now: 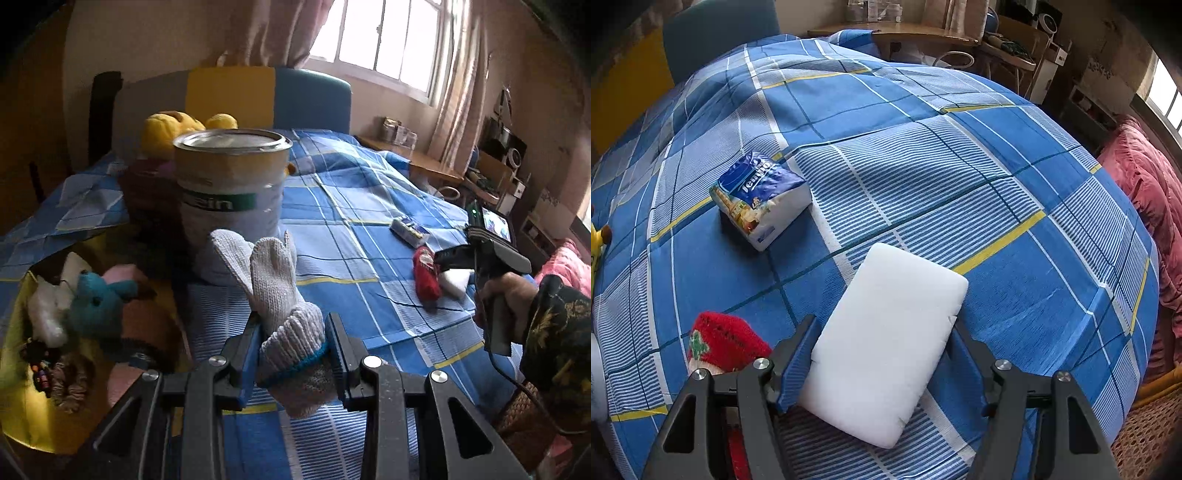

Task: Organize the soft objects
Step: 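Grasp the white sponge with the right tool while the left tool holds the glove, then carry the white knit glove into the gold tray and open the left tool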

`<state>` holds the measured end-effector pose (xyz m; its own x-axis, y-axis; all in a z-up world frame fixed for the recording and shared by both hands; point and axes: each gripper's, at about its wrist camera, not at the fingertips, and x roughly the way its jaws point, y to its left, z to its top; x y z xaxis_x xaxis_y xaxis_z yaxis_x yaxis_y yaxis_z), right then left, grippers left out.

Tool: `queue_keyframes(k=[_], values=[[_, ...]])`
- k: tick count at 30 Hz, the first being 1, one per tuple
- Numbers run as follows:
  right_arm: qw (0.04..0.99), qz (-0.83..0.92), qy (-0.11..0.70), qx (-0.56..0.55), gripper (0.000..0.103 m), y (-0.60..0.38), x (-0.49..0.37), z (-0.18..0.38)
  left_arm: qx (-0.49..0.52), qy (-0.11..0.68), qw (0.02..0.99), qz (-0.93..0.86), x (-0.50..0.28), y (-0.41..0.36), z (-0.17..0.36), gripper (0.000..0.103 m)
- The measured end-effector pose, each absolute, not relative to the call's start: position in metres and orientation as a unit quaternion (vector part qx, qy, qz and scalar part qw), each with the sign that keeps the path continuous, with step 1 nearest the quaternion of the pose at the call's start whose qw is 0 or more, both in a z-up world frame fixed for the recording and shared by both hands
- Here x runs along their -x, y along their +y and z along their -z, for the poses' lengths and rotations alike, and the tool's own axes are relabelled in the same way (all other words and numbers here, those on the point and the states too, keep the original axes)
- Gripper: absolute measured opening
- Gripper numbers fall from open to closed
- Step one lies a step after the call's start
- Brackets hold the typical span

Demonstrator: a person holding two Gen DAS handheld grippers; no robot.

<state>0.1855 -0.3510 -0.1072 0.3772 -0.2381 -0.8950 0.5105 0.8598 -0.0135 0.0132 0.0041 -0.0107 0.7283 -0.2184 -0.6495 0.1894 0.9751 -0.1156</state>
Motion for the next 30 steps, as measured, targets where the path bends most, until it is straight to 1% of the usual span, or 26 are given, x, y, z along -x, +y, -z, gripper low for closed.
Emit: queue_keyframes(k=[20,30], values=[[0.821,0.225,0.51,-0.127,0.068,-0.35,-0.185,0.106,0.041,0.34,0.939,0.032,-0.007,0.06,0.001,0.034],[0.821,0.227,0.509,-0.121,0.068,-0.349,-0.185,0.105,0.07,0.35,0.933,-0.041,-0.003,0.121,0.01,0.034]])
